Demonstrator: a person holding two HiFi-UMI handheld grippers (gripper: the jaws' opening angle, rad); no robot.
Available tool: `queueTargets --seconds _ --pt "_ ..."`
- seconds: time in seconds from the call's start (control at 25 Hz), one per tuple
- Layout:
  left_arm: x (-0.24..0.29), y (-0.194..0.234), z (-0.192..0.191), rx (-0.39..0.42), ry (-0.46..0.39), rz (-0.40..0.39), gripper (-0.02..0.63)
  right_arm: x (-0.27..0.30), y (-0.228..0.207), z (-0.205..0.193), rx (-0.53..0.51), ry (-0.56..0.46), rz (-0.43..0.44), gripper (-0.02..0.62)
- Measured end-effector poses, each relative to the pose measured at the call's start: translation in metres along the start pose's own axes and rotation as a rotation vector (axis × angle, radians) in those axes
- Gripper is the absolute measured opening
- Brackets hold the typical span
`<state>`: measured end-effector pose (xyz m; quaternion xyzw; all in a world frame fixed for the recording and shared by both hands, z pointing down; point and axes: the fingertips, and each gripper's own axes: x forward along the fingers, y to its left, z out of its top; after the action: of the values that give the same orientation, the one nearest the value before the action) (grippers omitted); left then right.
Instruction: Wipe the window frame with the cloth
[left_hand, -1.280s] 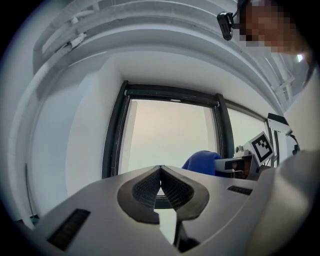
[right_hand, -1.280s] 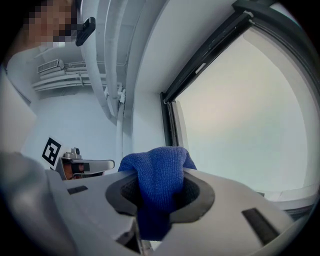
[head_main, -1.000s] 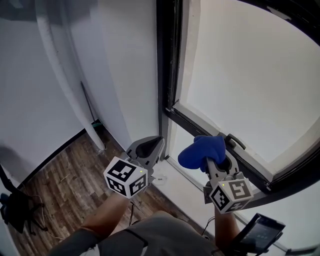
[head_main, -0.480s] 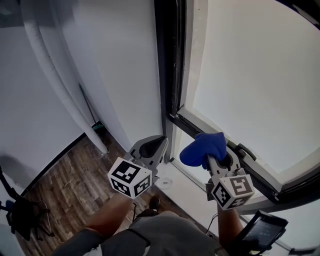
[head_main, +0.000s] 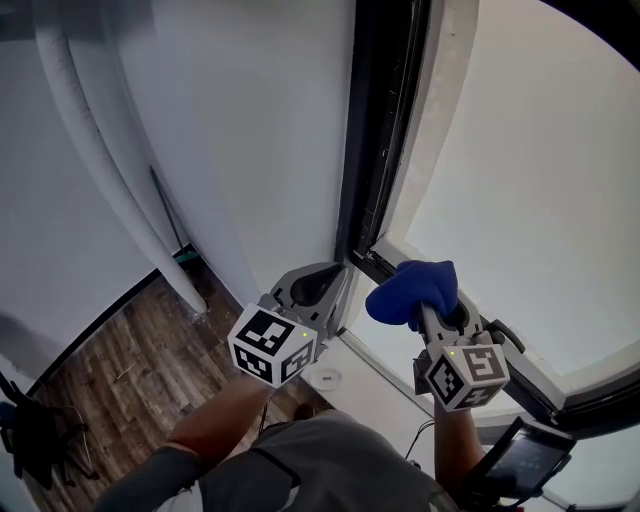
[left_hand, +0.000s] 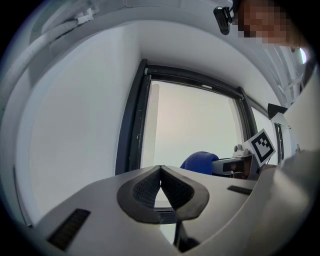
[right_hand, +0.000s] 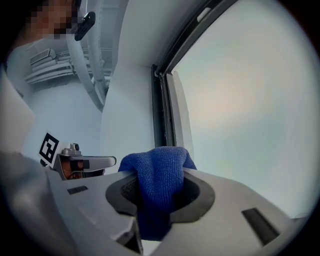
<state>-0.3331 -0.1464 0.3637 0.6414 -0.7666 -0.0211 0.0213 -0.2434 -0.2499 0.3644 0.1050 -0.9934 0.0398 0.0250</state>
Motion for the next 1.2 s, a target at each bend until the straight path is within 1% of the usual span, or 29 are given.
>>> queueTargets --seconds 0.28,0.44,0.64,0.88,1.0,1.08,1.2 --pt "0.019 0.029 -0.023 -0.004 0.031 -0.022 0.009 0.047 0.002 -0.031 -0.002 0.064 -0.014 0.123" --pt "0.032 0.044 -0.043 -0.015 0.055 -0.011 0.009 0.072 -0.002 -0.052 0.000 0.084 -0.012 0.123" --pt "0.048 0.059 -0.073 -0.012 0.089 -0.001 0.009 0.105 -0.005 -0.093 0.001 0.135 -0.017 0.123" --pt "0.059 0.067 -0.109 -0.041 0.140 -0.004 0.009 0.140 -0.007 -0.144 0.013 0.210 -0.032 0.123" --pt "0.061 0.073 -0.121 -0.042 0.160 0.005 0.009 0.157 -0.006 -0.169 0.027 0.253 -0.032 0.123" --pt "0.062 0.078 -0.128 -0.038 0.173 0.014 0.009 0.169 -0.006 -0.183 0.014 0.274 -0.030 0.123" --pt "0.066 0.081 -0.137 -0.026 0.188 0.005 0.009 0.186 -0.007 -0.197 0.003 0.297 -0.034 0.123"
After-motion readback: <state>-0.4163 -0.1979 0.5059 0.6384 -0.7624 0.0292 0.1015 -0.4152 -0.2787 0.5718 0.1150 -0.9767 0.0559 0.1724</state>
